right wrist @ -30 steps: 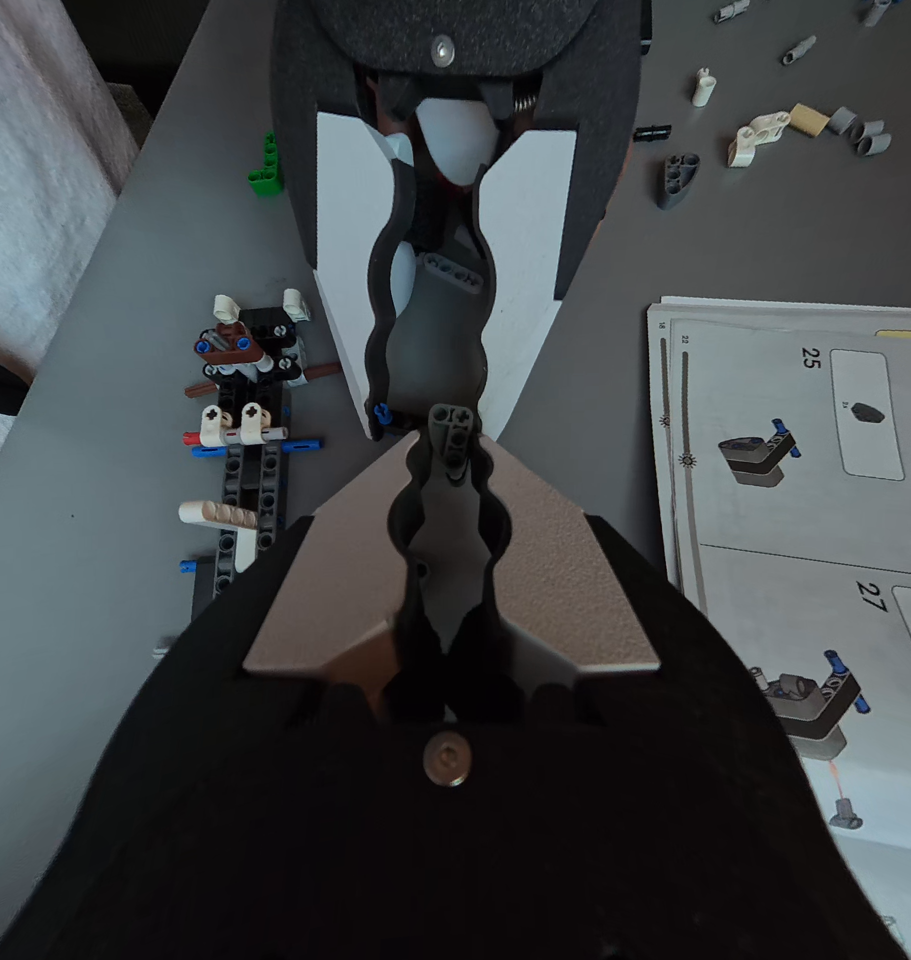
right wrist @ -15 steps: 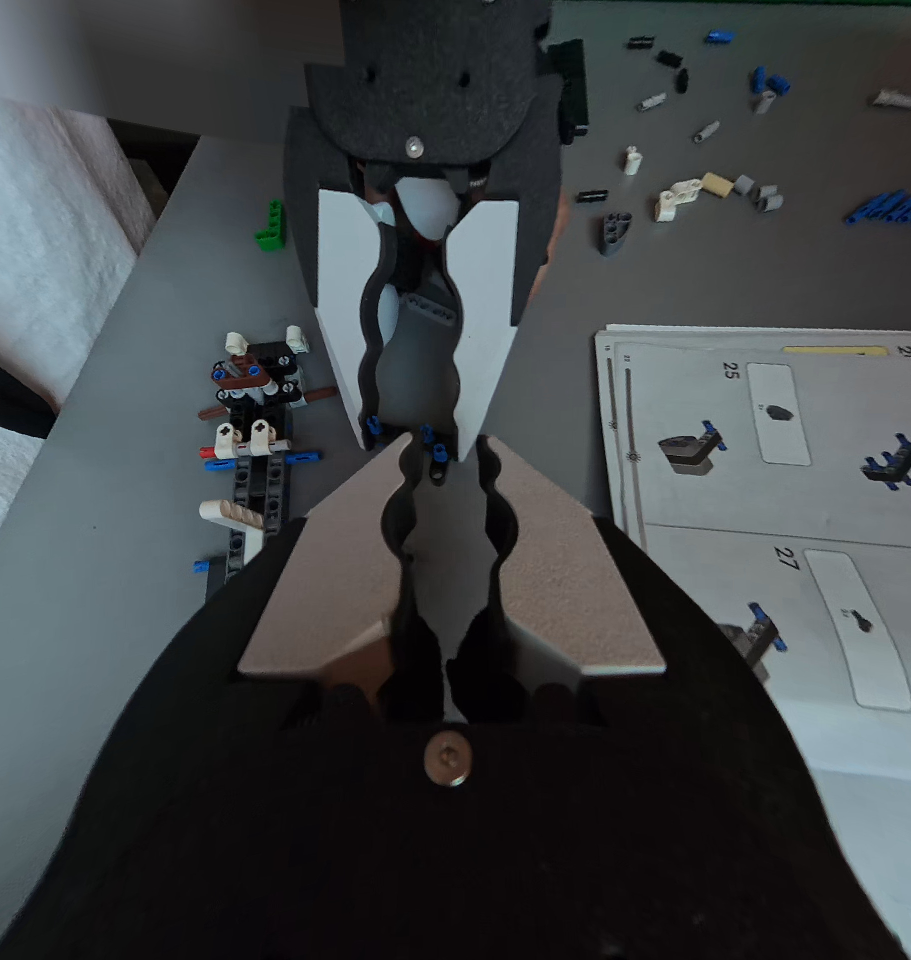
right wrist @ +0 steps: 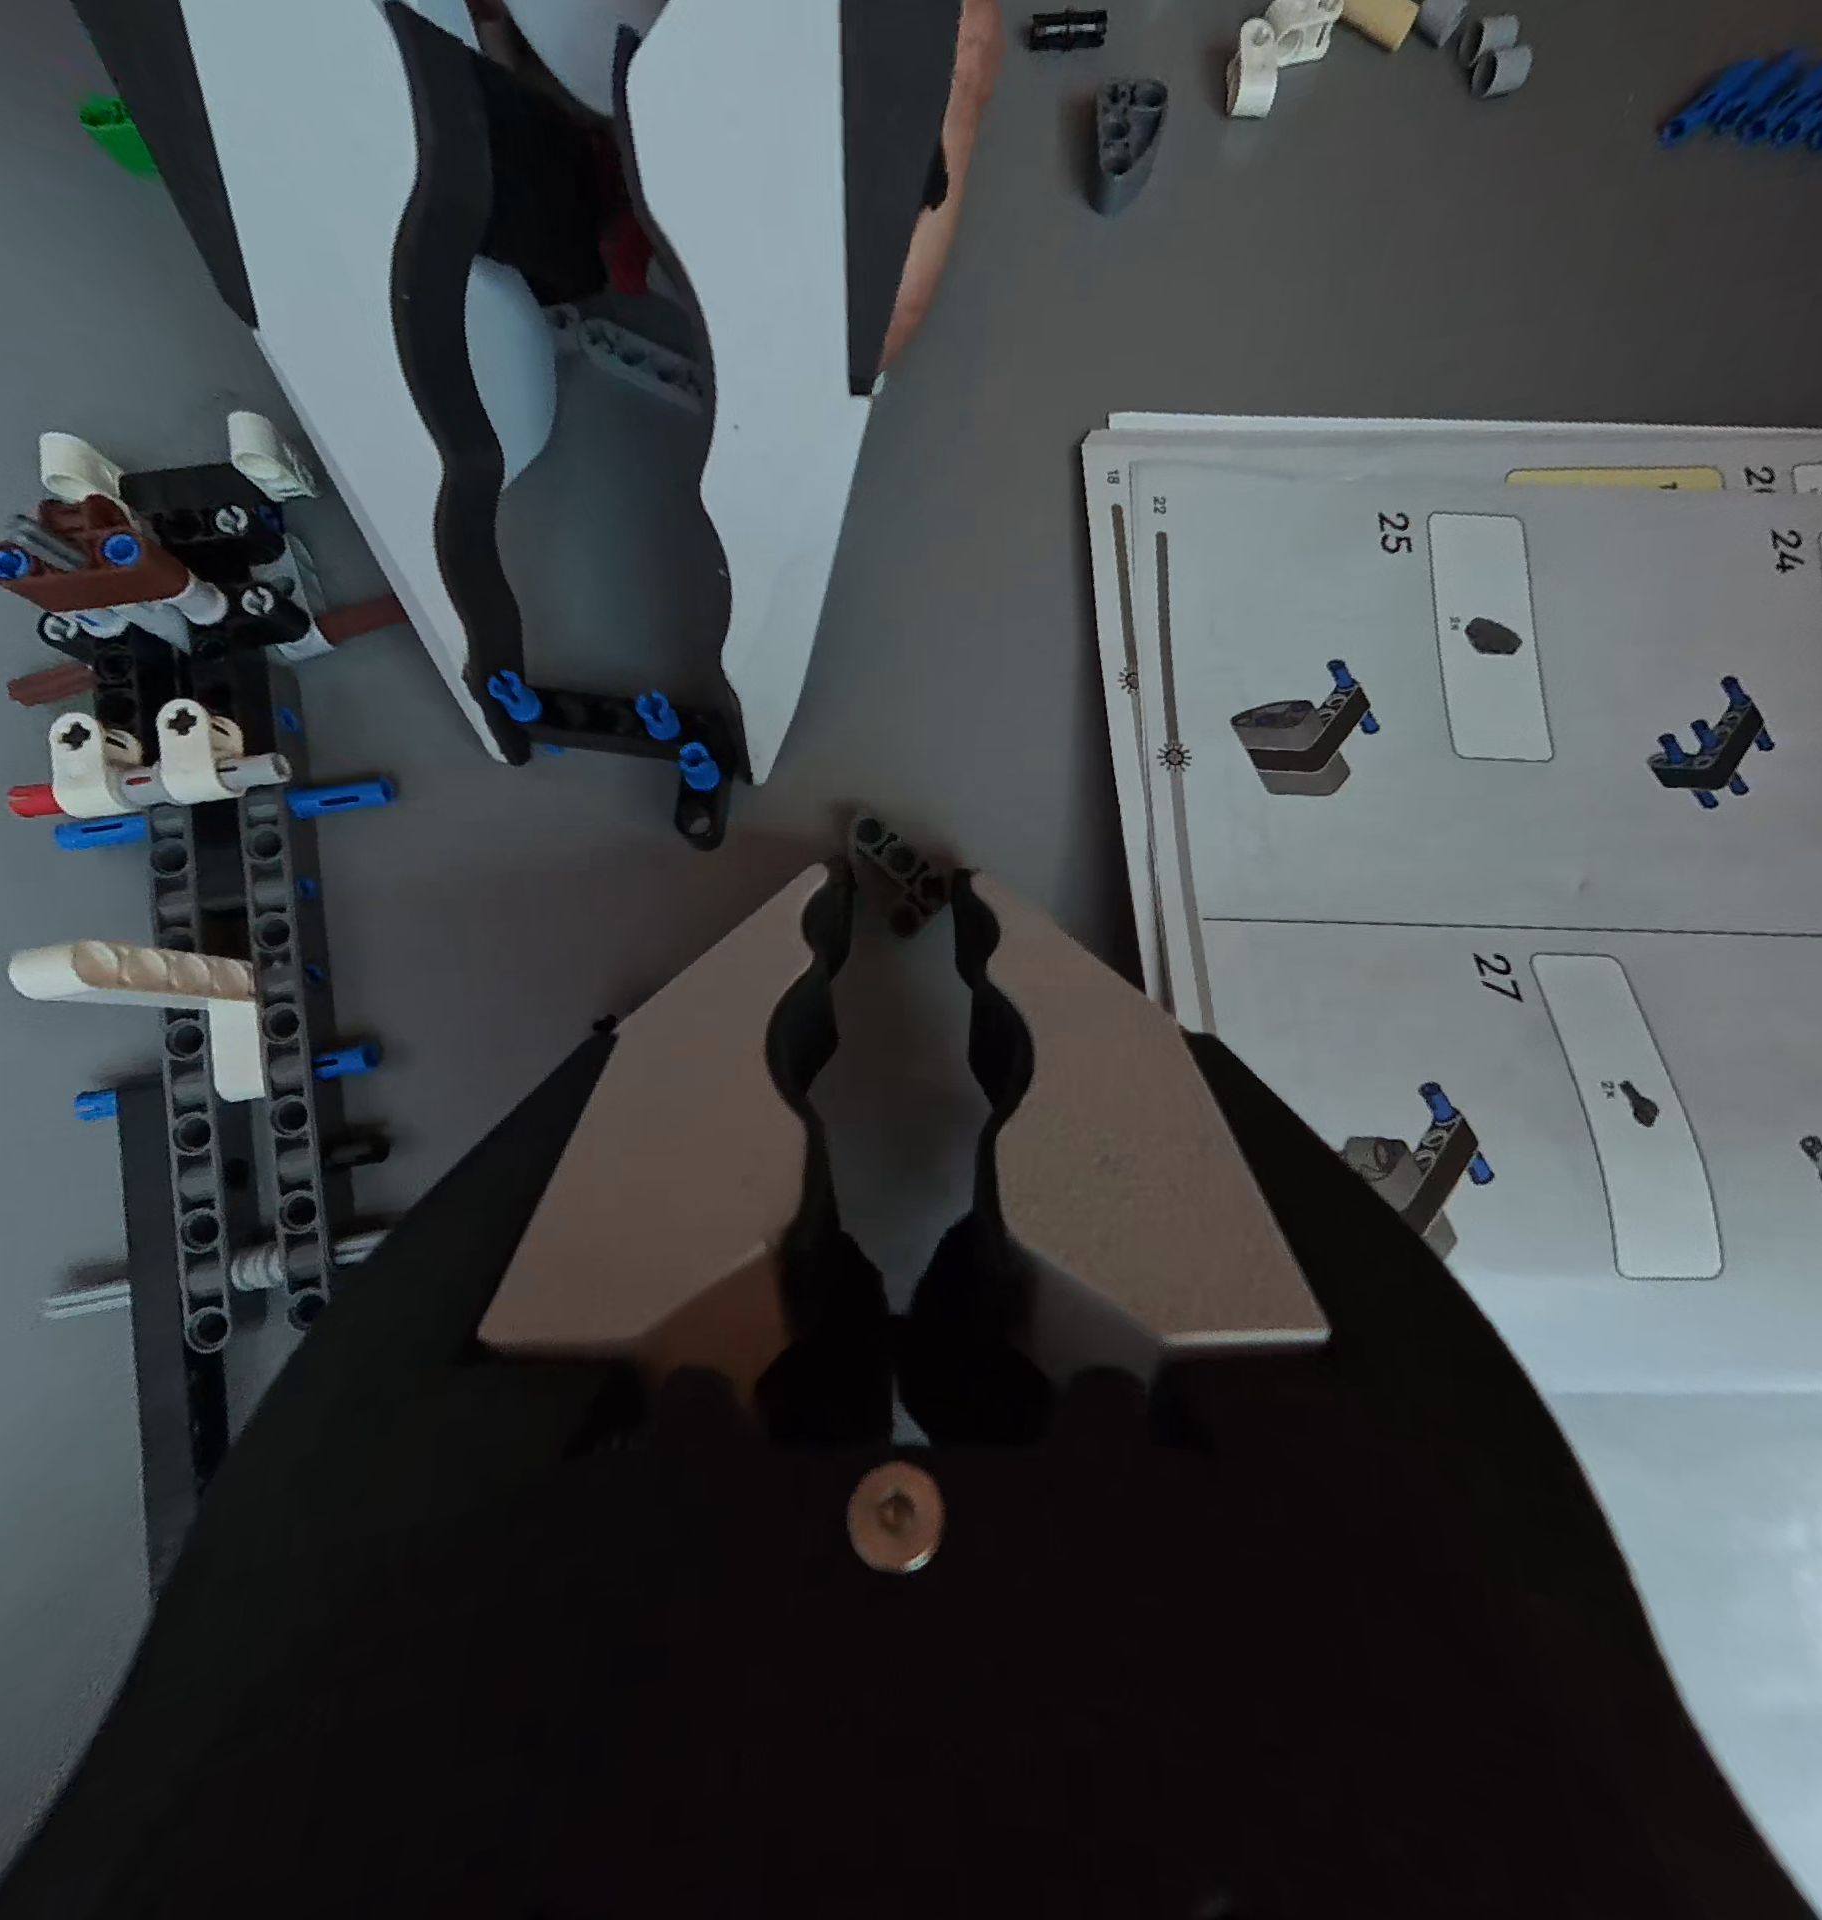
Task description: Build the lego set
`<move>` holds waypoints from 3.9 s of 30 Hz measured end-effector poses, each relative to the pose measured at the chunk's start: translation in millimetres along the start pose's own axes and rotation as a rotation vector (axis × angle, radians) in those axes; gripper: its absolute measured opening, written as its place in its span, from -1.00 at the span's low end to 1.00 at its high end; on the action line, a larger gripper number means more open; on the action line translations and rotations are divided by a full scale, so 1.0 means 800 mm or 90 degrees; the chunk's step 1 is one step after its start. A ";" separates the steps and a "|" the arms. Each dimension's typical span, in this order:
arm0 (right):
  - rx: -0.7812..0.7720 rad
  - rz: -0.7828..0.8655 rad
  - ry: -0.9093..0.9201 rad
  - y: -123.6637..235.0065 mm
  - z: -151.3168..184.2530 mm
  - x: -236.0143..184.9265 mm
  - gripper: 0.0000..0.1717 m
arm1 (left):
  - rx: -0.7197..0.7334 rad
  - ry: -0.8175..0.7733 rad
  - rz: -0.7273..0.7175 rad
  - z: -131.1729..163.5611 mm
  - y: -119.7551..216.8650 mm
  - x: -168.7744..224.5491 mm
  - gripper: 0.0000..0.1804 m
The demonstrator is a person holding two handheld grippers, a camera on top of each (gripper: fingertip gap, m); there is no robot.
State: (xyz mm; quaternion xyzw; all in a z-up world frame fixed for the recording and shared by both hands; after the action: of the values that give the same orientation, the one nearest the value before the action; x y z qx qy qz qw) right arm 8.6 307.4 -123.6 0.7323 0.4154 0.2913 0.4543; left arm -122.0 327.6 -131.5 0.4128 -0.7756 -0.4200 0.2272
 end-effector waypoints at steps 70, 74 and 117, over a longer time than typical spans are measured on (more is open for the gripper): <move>0.231 0.285 0.020 0.081 -0.057 -0.023 -0.93 | 0.311 0.170 -0.031 0.009 0.095 -0.039 -0.96; 0.122 0.422 0.075 0.068 -0.064 -0.031 -0.93 | 0.334 0.229 -0.011 0.005 0.098 -0.044 -0.64; 0.162 0.328 0.170 0.063 -0.057 -0.051 -0.78 | 0.298 0.170 0.102 0.016 0.091 -0.037 -0.74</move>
State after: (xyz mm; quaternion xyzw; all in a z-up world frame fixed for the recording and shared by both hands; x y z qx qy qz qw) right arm -30.7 278.8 -60.6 0.8194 0.3054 0.4364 0.2119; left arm -147.3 380.3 -77.0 0.4432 -0.8449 -0.1520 0.2583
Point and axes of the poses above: each gripper's, where its closed fingertips meet, y back along the fingers, z out of its underside, x = y × z across the jaws, the point moved 8 cm from there along y, back along the fingers, and after that the axes turned 15 degrees about -x, right-handed, at the moved point
